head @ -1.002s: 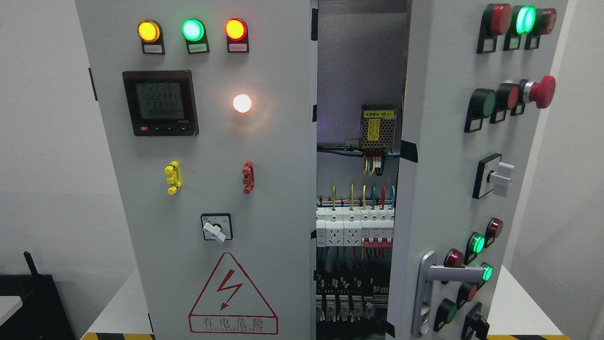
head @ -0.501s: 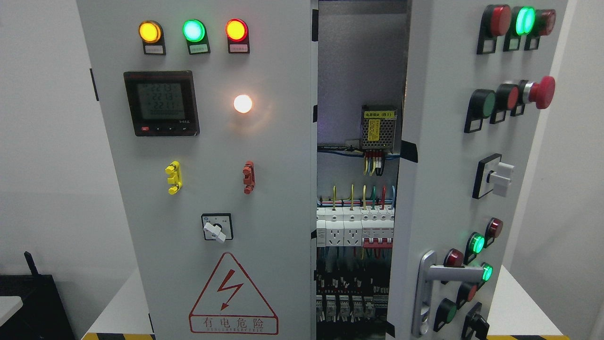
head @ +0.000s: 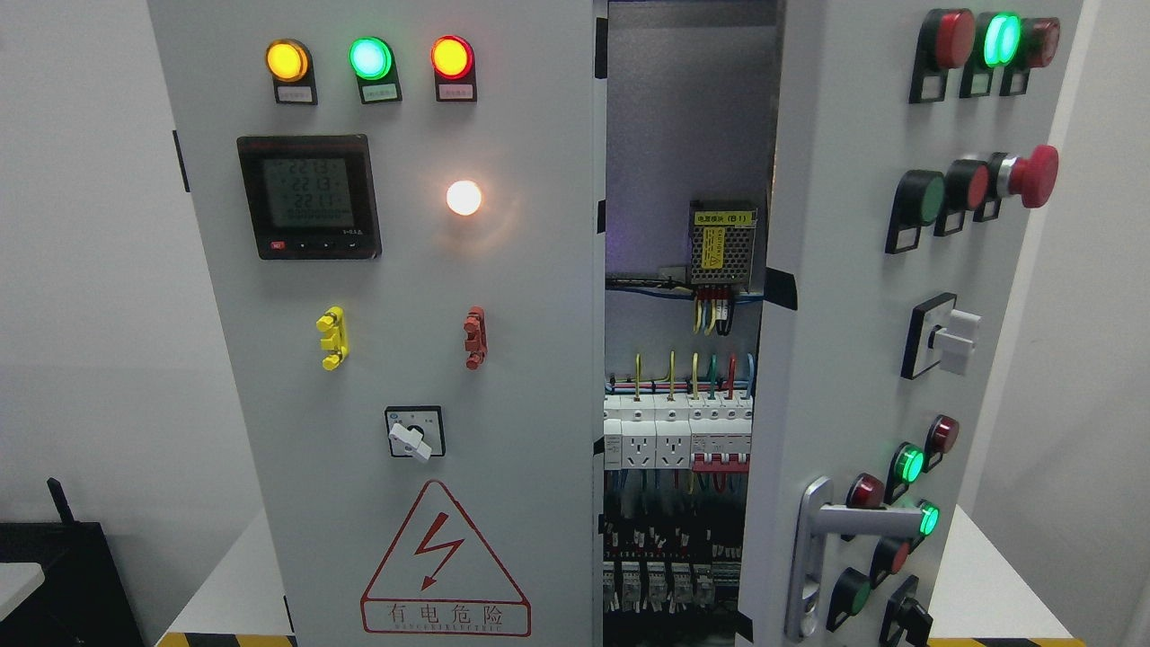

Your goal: Open door with both hands

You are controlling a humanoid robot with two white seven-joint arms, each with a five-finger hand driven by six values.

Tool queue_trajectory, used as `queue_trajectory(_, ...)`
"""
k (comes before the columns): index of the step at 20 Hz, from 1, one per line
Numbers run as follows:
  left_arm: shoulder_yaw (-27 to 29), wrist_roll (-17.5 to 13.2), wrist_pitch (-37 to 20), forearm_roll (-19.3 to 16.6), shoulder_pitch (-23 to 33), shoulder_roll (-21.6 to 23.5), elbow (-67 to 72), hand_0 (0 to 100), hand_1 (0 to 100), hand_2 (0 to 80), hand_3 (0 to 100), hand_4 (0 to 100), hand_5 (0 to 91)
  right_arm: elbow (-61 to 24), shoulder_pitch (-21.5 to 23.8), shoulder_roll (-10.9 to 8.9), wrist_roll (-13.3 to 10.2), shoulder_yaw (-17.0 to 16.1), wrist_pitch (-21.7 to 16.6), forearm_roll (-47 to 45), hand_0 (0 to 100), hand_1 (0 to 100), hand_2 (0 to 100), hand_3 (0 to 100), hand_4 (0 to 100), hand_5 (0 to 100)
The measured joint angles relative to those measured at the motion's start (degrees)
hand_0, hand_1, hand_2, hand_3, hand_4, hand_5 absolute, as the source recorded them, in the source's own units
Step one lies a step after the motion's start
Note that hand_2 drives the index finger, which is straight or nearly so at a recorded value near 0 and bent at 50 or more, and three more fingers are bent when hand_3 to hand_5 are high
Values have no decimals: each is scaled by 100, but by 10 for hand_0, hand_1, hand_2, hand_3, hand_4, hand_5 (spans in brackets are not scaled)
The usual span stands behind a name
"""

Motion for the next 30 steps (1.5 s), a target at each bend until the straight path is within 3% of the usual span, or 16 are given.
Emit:
queue_trajectory(2,317,-375,6,417,124,331,-297,0,0,0,0,0,0,0,0,0,1,0,0,0,382,0,0,0,0,0)
queue_trajectory(5,745,-672,9,1005,252,833,-649,0,0,0,0,0,0,0,0,0,3,0,0,0,382,0,0,0,0,0)
queue_trajectory(9,1258,-782,44,1522,344,1426,-976,0,0,0,0,0,0,0,0,0,18,0,0,0,382,0,0,0,0,0)
queue_trajectory(13,1719,-807,380,1818,355,1962,-1189,0,0,0,0,0,0,0,-2,-1,32,0,0,0,381,0,0,0,0,0)
queue_trajectory(19,2152,-836,604,2356,-43,2948,-1246,0,0,0,0,0,0,0,-2,-1,4,0,0,-2,382,0,0,0,0,0)
queue_trajectory(23,1923,-838,622,2629,-849,3647,-1221,0,0,0,0,0,0,0,-2,-1,2,0,0,-2,382,0,0,0,0,0)
queue_trajectory(30,620,-789,624,2919,-2780,4499,-1287,0,0,0,0,0,0,0,-1,0,-1,0,0,0,382,0,0,0,0,0)
